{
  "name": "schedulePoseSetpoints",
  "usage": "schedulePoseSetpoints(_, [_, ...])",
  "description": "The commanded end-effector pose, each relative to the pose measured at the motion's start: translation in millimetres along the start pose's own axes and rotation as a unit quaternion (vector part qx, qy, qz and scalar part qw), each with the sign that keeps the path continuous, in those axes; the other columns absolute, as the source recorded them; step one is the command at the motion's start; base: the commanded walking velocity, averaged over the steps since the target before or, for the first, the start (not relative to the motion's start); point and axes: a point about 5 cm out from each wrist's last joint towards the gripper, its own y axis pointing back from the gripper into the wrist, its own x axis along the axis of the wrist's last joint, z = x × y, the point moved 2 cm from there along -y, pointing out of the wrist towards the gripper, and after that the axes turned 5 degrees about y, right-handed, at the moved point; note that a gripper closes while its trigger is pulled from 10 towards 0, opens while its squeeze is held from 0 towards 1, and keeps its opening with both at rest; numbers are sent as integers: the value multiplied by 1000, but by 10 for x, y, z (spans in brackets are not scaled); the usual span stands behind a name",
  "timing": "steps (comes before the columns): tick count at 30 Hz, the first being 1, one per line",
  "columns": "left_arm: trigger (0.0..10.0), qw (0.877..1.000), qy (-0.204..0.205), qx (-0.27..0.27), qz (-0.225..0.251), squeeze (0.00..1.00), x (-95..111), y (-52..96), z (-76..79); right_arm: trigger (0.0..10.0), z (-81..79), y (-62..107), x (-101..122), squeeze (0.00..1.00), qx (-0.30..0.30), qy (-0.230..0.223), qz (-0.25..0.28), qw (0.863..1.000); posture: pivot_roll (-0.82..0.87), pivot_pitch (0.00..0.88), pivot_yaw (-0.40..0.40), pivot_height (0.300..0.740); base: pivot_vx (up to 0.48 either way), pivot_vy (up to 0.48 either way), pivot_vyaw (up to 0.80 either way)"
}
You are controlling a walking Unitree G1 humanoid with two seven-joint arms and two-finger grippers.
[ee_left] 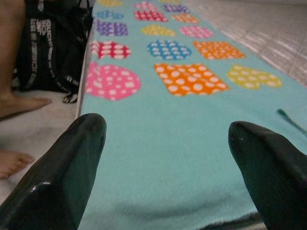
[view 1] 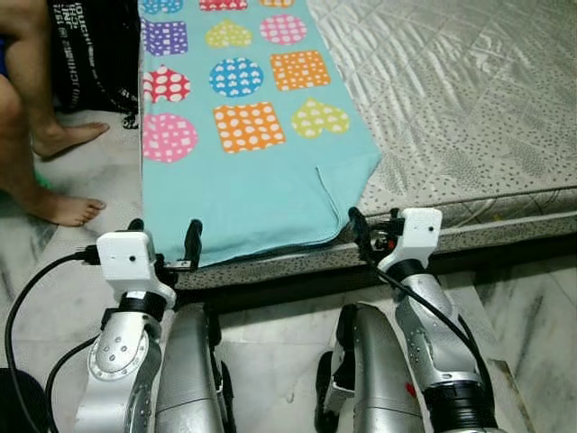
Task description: Clean up the room
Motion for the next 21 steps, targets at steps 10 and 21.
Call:
schedulePoseSetpoints(10, [10000, 1000, 0, 3, -9, 0, -65, 21, -31, 10000, -7, -3, 82, 0, 7, -18, 5, 1000, 109, 198, -11, 604, 0, 0, 0])
schedulePoseSetpoints(21, [10000, 1000, -3, -2, -9, 0, -67, -6, -32, 10000, 17, -3, 82, 0, 3, -19, 3, 1000, 108, 190, -5, 673, 0, 0, 0])
